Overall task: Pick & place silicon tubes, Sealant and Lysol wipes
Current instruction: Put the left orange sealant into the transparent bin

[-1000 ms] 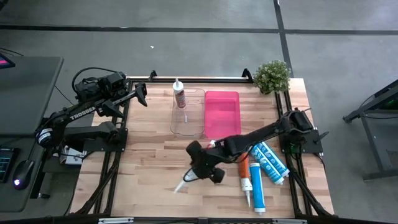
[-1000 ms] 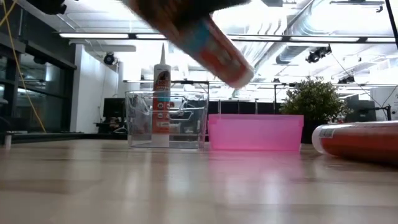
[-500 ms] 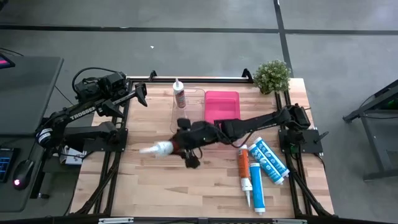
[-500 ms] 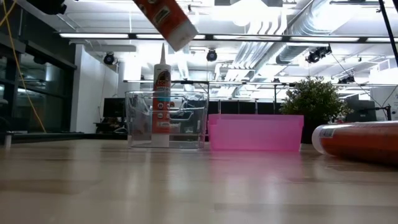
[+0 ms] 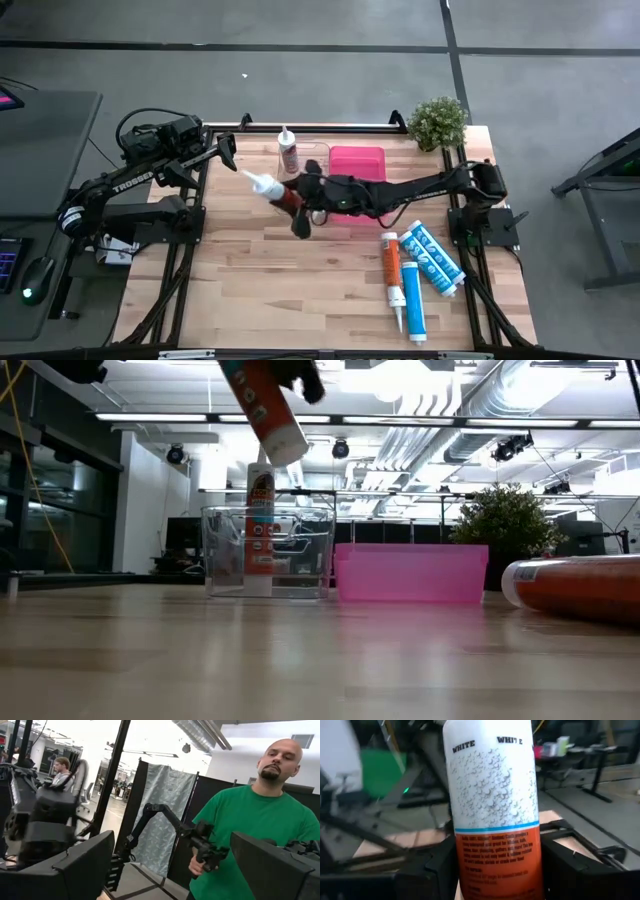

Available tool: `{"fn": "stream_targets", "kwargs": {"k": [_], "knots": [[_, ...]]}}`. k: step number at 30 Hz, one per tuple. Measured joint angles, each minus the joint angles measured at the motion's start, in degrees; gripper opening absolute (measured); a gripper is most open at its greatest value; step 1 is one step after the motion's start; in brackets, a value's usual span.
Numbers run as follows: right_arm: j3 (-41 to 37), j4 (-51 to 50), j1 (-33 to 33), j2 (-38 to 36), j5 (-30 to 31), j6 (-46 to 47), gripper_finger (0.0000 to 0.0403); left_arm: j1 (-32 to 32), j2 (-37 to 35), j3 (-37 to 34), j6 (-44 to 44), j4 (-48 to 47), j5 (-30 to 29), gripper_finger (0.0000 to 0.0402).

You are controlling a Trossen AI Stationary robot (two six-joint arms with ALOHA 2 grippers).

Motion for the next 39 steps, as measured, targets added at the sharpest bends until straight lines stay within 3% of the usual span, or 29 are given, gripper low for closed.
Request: {"fn": "stream_targets", "kwargs": {"k": [8, 19, 39], "knots": [[-12.6, 20.9, -2.4, -1.7, 6.1, 0.6, 0.0204, 0.0, 0.0, 0.0, 0.0, 0.1, 0.0, 0.0392], [-22.3, 34.5, -6.5, -1.7, 8.6, 1.5, 0.0204, 0.0, 0.0, 0.0, 0.1, 0.2, 0.0, 0.0392], [-20.4, 41.3, -9.0, 6.1, 6.3, 4.1, 0.0203, 0.0, 0.0, 0.0, 0.3, 0.2, 0.0, 0.0392]]}}
